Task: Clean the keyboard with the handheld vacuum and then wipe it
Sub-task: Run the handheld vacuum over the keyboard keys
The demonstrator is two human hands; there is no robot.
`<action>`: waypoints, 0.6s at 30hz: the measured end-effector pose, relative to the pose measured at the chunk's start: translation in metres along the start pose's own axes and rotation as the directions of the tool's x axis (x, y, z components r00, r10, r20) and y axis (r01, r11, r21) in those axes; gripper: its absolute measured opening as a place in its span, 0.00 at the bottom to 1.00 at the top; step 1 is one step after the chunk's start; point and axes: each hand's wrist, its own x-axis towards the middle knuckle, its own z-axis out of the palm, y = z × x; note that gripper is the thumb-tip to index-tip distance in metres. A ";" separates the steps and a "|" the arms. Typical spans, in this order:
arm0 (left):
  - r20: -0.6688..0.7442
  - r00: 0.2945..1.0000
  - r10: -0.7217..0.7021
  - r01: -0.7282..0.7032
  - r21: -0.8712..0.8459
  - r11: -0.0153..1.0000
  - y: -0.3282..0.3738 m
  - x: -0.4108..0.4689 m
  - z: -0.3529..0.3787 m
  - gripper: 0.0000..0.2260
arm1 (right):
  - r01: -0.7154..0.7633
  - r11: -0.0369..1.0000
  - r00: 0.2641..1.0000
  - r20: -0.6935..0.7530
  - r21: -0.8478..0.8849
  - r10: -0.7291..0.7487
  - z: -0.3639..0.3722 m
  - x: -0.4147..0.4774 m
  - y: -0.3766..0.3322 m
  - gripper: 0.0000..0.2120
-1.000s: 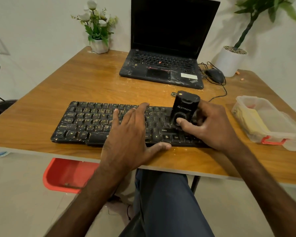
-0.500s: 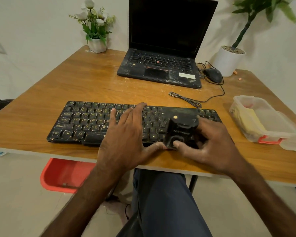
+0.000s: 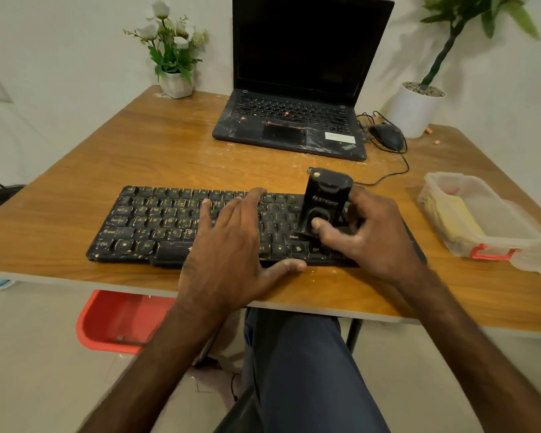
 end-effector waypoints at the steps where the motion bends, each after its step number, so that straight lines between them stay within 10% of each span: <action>1: 0.002 1.000 0.001 -0.001 -0.002 1.000 0.000 0.000 0.000 0.51 | 0.029 1.000 0.999 0.029 0.008 -0.029 0.003 -0.003 -0.002 0.26; 13: 0.000 1.000 0.015 -0.015 0.011 1.000 -0.001 0.000 0.002 0.51 | 0.140 0.982 0.987 0.103 -0.128 -0.127 0.009 -0.001 -0.011 0.28; 18: -0.003 1.000 0.005 -0.005 0.016 1.000 0.001 0.000 0.000 0.51 | -0.045 0.979 0.998 -0.046 -0.197 0.037 0.002 0.024 0.010 0.28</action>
